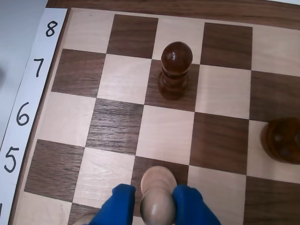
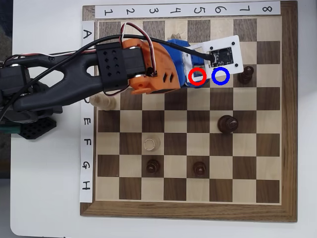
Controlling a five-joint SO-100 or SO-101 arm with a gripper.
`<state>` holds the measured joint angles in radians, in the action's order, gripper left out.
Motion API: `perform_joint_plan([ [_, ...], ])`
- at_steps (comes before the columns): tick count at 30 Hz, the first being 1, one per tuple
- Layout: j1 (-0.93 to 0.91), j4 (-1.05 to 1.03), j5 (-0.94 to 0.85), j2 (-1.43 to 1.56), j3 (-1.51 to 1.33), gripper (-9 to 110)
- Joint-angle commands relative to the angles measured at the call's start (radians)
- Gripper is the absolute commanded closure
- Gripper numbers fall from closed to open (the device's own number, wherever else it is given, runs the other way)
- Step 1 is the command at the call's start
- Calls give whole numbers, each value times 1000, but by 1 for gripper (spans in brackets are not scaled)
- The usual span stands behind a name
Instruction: Move the piece to destination
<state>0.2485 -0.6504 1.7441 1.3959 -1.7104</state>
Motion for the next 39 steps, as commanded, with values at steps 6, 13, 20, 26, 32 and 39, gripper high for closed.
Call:
perform_joint_plan([
  [6, -17, -6, 368, -5, 155, 91],
  [13, -14, 6, 367, -18, 150, 91],
  [20, -15, -25, 380, -18, 161, 100],
  [26, -26, -37, 376, -5, 158, 101],
  [32, -41, -25, 388, 28, 189, 101],
  [39, -58, -66, 390, 29, 301, 101],
])
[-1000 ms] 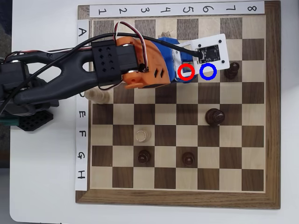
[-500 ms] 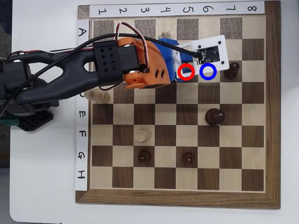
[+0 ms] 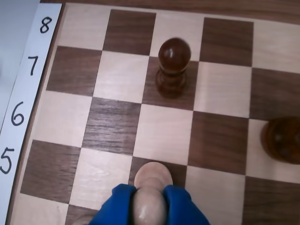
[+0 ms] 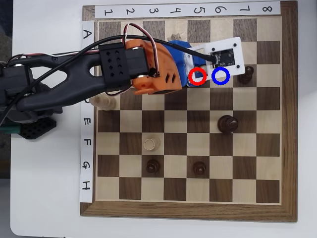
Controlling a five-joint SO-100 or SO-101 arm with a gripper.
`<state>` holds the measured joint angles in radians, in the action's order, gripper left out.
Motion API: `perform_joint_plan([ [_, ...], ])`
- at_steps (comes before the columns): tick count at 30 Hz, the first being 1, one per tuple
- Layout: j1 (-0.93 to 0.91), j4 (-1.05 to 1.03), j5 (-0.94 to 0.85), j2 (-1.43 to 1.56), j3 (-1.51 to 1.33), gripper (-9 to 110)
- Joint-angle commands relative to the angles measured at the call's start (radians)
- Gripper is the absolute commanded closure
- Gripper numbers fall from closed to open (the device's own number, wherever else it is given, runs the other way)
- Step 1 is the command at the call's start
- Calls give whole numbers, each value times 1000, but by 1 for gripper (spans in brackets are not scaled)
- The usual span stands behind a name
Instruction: Move the piece to destination
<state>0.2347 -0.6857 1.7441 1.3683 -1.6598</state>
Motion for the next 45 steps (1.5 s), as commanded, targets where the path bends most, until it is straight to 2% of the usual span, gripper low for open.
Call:
perform_joint_plan([
  [1, -46, -35, 388, 54, 265, 101],
  [32, -57, -67, 365, -238, 543, 101],
  [45, -61, -20, 405, -219, 486, 83],
])
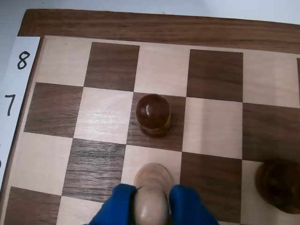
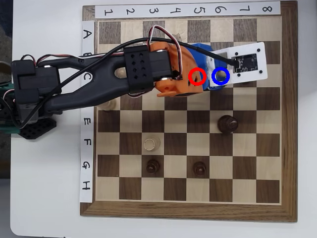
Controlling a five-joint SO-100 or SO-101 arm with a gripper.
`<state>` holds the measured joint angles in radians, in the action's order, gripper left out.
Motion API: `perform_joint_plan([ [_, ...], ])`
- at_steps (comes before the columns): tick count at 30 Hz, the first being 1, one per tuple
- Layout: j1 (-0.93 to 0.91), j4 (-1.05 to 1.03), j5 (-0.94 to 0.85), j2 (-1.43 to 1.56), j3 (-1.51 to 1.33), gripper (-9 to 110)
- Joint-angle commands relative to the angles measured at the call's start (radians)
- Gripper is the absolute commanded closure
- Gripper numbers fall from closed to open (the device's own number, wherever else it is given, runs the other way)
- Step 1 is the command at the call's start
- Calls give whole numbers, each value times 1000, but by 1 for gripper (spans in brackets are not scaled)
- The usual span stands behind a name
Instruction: Move the piece to destination
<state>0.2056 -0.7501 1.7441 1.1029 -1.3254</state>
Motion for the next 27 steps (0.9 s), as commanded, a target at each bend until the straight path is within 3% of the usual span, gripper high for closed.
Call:
perform_joint_plan([
  [1, -32, 55, 407, 52, 147, 81],
  [10, -15, 127, 397, 179, 77, 76],
  [20, 21, 72, 364, 476, 2, 76],
  [27, 37, 38, 173, 732, -35, 76],
])
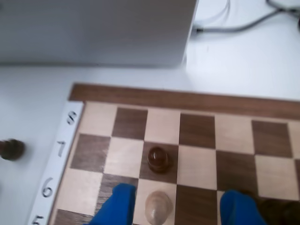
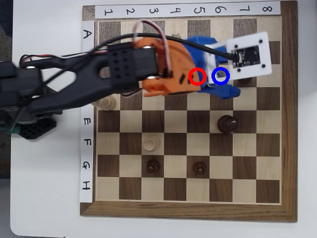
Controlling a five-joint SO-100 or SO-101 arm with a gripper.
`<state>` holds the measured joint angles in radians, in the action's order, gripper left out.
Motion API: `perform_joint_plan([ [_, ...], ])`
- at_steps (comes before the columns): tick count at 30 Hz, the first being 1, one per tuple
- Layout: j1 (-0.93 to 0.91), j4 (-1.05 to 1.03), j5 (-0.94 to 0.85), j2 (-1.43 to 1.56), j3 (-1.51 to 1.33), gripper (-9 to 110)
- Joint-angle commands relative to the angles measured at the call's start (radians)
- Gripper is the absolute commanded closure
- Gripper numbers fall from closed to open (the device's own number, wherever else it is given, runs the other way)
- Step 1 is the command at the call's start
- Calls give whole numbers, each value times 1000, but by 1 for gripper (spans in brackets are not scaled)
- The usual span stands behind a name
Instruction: Move the piece to destination
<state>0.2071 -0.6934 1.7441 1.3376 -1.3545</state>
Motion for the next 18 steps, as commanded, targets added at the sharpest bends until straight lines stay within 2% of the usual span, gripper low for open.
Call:
perform_joint_plan([
  [1, 38, -49, 120, 526, -9, 76],
  [6, 9, -130, -158, 698, -112, 77],
  [9, -54, -201, -394, 818, -206, 78],
  [12, -153, -267, -595, 936, -291, 77],
  [18, -417, -430, -848, 1081, -321, 80],
])
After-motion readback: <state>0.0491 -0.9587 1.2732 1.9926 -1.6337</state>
